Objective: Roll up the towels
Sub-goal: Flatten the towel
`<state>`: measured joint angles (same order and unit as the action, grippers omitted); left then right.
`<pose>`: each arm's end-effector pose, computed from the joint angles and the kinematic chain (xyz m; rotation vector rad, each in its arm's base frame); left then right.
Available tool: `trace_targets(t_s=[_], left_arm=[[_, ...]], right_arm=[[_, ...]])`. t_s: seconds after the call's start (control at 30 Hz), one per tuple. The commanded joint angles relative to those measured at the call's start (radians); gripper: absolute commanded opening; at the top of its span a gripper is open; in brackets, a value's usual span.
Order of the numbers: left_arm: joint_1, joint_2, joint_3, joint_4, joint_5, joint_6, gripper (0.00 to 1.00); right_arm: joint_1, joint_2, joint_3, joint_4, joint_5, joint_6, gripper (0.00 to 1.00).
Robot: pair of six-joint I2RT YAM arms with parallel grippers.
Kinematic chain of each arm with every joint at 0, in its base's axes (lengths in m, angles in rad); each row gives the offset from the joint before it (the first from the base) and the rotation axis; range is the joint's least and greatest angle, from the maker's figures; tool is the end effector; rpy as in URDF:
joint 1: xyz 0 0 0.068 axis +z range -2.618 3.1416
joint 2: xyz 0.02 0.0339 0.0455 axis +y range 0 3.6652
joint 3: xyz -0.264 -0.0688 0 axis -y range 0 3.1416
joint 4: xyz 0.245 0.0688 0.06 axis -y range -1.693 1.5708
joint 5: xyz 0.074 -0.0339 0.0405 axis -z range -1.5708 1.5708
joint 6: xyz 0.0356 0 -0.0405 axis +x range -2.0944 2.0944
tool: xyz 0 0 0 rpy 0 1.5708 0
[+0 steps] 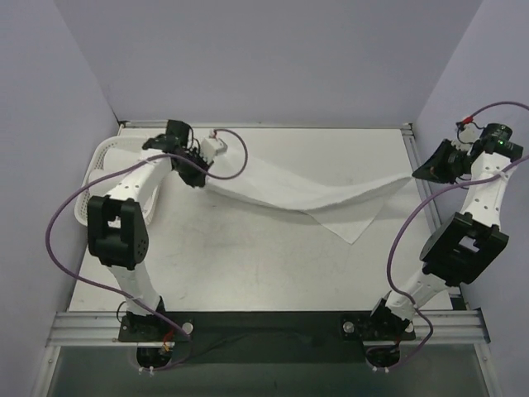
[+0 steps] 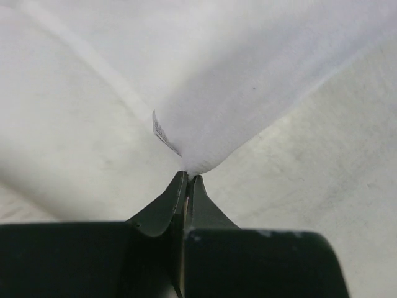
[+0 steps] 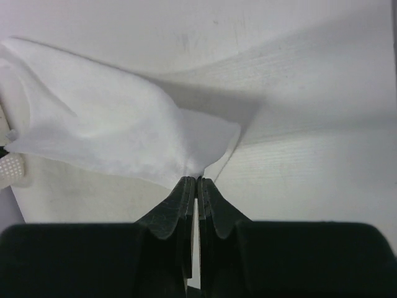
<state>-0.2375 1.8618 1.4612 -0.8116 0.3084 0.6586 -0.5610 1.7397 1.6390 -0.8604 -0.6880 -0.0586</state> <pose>0.3693 -0.1005 0.2251 1.2438 2.4114 -0.3095 0.3273 -0.1789 0.3256 0.3216 2.2993 0.5658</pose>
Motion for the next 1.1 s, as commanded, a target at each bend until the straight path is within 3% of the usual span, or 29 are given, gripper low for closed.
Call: trace_targets(t_s=[0.0, 0.13, 0.33, 0.57, 0.73, 0.83, 0.93, 1.07], left_arm=[[0.102, -0.166, 0.212, 0.028, 0.125, -0.181, 0.00], [0.132, -0.271, 0.264, 0.061, 0.126, -0.254, 0.00], [0.176, -0.508, 0.177, 0.130, 0.107, -0.350, 0.00], [0.211, -0.866, 0.034, 0.155, 0.014, -0.419, 0.00], [0.213, -0.987, 0.001, 0.112, -0.034, -0.450, 0.00], [0.211, -0.997, -0.012, 0.107, -0.048, -0.436, 0.00], [0.213, -0.957, -0.022, 0.114, -0.048, -0.425, 0.00], [0.213, -0.854, -0.050, 0.155, -0.011, -0.435, 0.00]], right_arm=[[0.003, -0.043, 0.145, -0.035, -0.099, 0.055, 0.00], [-0.013, -0.086, 0.243, -0.037, -0.154, 0.103, 0.00], [-0.103, -0.244, 0.210, -0.037, -0.226, 0.115, 0.00], [-0.347, -0.480, 0.094, -0.043, -0.415, 0.108, 0.00], [-0.500, -0.568, 0.084, -0.068, -0.521, 0.097, 0.00], [-0.476, -0.574, 0.082, -0.066, -0.506, 0.094, 0.00], [-0.400, -0.545, 0.085, -0.058, -0.394, 0.097, 0.00], [-0.186, -0.500, -0.016, 0.029, -0.170, 0.115, 0.00]])
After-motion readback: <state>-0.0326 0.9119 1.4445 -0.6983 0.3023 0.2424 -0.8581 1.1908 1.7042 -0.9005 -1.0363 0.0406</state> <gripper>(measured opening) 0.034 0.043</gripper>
